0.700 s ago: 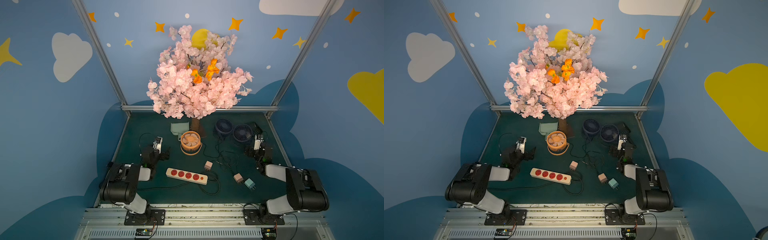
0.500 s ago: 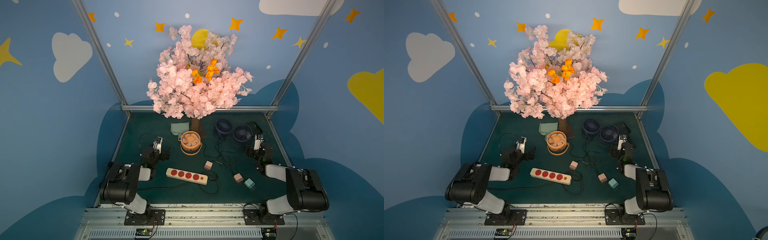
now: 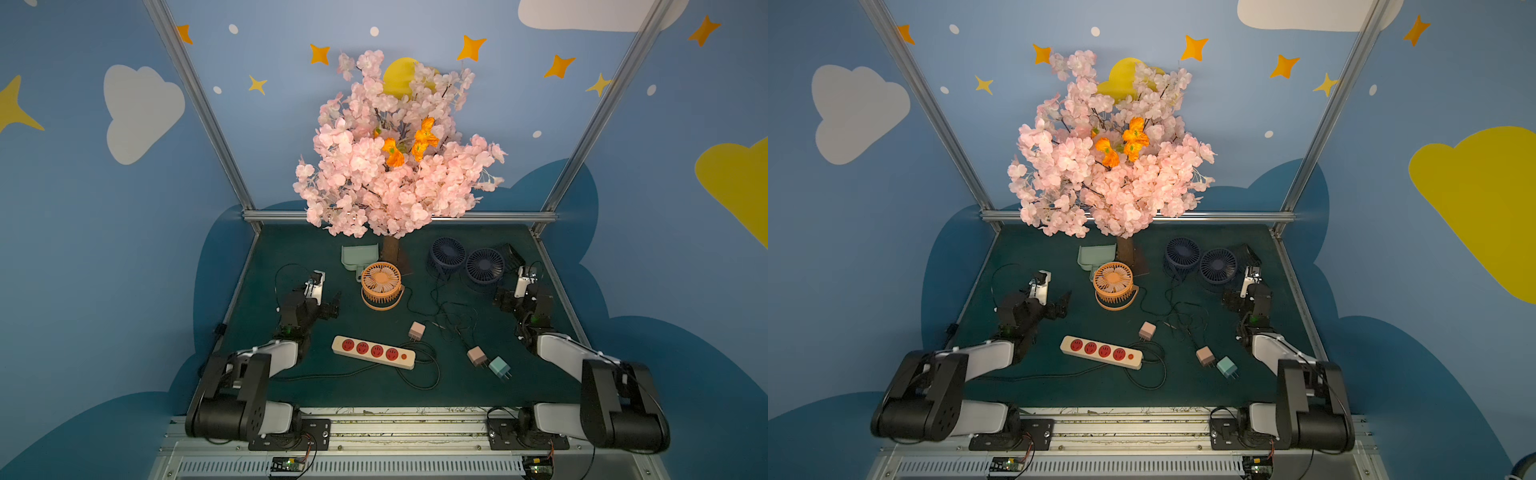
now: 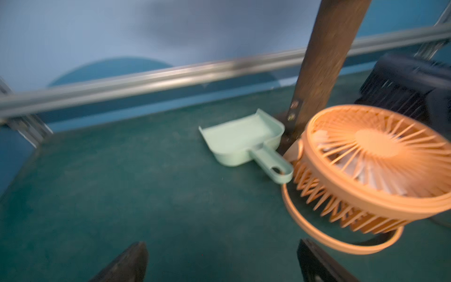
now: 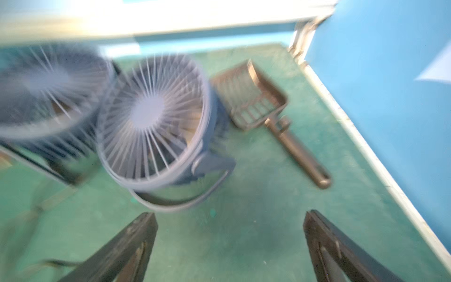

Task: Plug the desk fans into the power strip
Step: Pick up the plug from the center of the board.

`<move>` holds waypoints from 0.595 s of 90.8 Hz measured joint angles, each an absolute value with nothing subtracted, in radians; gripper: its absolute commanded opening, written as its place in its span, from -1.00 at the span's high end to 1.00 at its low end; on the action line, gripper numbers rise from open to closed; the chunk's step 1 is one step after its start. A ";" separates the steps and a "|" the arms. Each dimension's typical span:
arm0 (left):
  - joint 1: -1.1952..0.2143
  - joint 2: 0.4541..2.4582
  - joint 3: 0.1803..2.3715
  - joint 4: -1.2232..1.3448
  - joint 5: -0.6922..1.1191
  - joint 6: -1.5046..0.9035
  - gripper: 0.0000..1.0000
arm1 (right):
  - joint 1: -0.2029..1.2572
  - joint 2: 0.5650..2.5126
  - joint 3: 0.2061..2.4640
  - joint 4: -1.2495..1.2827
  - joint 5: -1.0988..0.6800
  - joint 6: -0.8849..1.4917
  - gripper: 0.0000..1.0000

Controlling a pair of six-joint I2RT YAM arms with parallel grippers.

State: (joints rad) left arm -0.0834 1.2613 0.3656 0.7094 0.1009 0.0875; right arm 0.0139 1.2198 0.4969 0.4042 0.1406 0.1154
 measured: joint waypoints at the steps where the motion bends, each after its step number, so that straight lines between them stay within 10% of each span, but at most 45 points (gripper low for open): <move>1: -0.087 1.239 0.368 0.697 0.102 0.083 -1.00 | 0.013 1.202 0.508 0.385 0.139 0.123 -0.96; 36: -0.443 1.035 0.540 0.252 0.201 -0.163 -0.88 | 0.289 1.127 0.830 -0.111 -0.149 0.498 -0.37; 54: -0.641 1.212 0.616 0.168 0.220 -0.243 -0.86 | 0.542 1.346 0.840 -0.280 -0.108 0.754 -0.48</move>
State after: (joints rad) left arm -0.6415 1.2118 0.6163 0.1680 0.2203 -0.2428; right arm 0.5419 1.3457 0.8402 -0.2802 -0.1081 0.7536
